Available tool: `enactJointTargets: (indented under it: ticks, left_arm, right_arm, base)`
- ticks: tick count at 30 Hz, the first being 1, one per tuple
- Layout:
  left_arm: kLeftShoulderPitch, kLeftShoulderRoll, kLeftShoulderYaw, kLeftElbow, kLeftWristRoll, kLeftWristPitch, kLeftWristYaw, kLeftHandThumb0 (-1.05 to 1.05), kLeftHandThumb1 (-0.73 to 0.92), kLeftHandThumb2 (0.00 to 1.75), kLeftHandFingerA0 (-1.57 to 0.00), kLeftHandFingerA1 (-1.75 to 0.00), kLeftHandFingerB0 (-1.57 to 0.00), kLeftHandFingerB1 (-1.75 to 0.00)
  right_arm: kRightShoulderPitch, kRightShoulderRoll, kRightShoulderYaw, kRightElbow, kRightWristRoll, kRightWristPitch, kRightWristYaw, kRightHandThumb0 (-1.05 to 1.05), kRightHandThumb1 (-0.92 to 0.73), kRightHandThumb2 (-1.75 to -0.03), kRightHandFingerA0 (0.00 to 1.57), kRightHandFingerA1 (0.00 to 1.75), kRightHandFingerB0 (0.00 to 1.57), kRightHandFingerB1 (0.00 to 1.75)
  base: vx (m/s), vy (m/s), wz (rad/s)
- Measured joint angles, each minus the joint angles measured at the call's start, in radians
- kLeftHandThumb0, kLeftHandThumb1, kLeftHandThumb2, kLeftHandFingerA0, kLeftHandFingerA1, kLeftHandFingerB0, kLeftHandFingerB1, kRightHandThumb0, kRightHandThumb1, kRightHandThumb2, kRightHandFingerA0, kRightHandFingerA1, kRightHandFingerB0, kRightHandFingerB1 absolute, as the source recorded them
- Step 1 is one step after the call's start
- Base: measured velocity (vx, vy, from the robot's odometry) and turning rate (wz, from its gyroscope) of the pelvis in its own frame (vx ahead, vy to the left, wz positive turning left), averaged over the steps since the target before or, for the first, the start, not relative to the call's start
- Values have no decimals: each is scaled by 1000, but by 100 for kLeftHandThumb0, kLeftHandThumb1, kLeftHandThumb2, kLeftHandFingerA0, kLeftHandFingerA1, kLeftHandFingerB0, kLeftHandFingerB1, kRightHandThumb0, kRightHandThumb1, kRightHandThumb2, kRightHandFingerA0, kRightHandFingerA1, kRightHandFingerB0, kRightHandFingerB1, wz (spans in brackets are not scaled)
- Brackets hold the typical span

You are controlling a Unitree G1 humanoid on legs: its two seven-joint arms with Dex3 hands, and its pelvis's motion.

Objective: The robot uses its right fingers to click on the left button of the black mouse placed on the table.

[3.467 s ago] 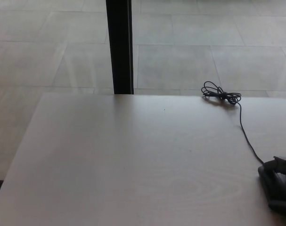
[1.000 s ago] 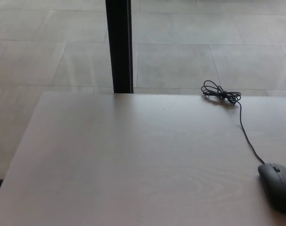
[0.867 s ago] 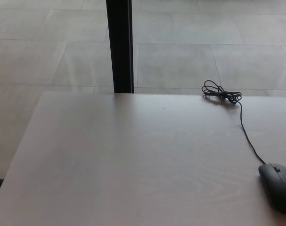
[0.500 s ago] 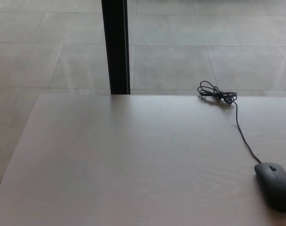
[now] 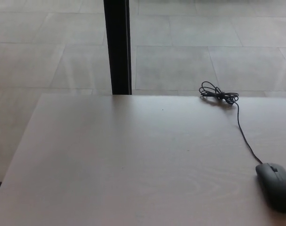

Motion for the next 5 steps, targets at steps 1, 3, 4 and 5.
enactJointTargets:
  ticks: [1,3,4,5]
  left_arm:
    - [0,0,0,0,0,0,0,-93,73,86,-76,-58,-59,-53]
    - [-1,0,1,1,0,0,0,-88,89,67,-77,-54,-63,-49]
    - [-1,0,1,1,-1,0,0,-87,90,67,-75,-54,-62,-49]
    - [-1,0,1,1,-1,0,0,-87,90,67,-75,-54,-62,-49]
  right_arm:
    - [0,10,-1,0,10,5,2,-50,-80,-64,83,91,47,40]
    - [0,32,-3,0,36,17,9,-54,-76,-65,60,44,38,36]
    - [1,40,-3,-2,46,22,11,-53,-79,-63,73,47,41,36]
    - [2,47,-3,-3,58,26,15,-53,-79,-63,73,47,41,36]
  base:
    - [0,0,0]
    - [0,0,0]
    - [0,0,0]
    - [0,0,0]
